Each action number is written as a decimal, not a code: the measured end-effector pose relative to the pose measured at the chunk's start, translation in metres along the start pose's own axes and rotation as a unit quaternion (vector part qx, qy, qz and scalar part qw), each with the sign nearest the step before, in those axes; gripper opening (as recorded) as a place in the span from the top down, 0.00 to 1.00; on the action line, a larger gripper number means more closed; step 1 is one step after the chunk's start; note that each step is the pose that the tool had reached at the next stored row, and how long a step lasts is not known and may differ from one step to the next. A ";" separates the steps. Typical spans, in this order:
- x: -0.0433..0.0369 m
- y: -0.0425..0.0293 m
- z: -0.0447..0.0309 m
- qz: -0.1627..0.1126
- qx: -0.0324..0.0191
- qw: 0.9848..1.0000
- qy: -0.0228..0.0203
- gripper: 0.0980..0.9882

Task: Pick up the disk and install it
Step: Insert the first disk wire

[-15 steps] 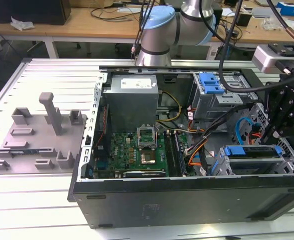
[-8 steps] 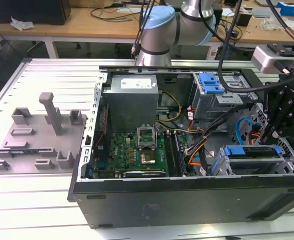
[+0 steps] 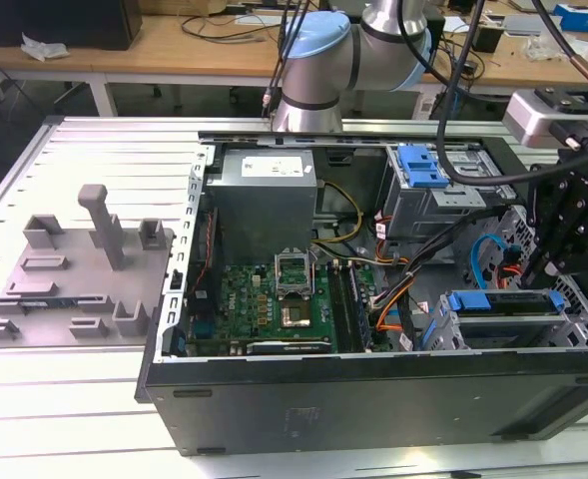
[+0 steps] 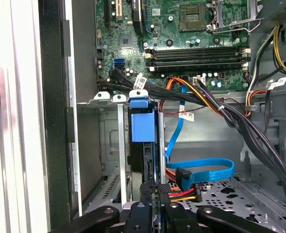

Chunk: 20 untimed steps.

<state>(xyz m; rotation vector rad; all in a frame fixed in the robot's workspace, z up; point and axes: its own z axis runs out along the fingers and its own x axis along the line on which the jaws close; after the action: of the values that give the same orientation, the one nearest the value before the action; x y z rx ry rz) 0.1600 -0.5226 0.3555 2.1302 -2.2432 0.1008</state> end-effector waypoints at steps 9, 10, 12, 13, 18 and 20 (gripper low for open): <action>-0.0001 0.0000 0.0013 0.000 0.000 1.000 0.000 0.93; -0.0001 0.0000 0.0017 0.000 0.000 1.000 0.000 0.93; -0.0001 0.0000 0.0019 0.000 0.000 1.000 0.000 0.93; -0.0001 0.0000 0.0020 0.000 0.000 1.000 0.000 0.93; -0.0002 0.0000 0.0027 0.000 0.000 1.000 0.000 0.93; -0.0002 0.0000 0.0030 0.000 0.000 1.000 0.000 0.93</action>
<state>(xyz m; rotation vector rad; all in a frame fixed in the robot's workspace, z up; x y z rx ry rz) 0.1601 -0.5227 0.3525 2.1302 -2.2433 0.1007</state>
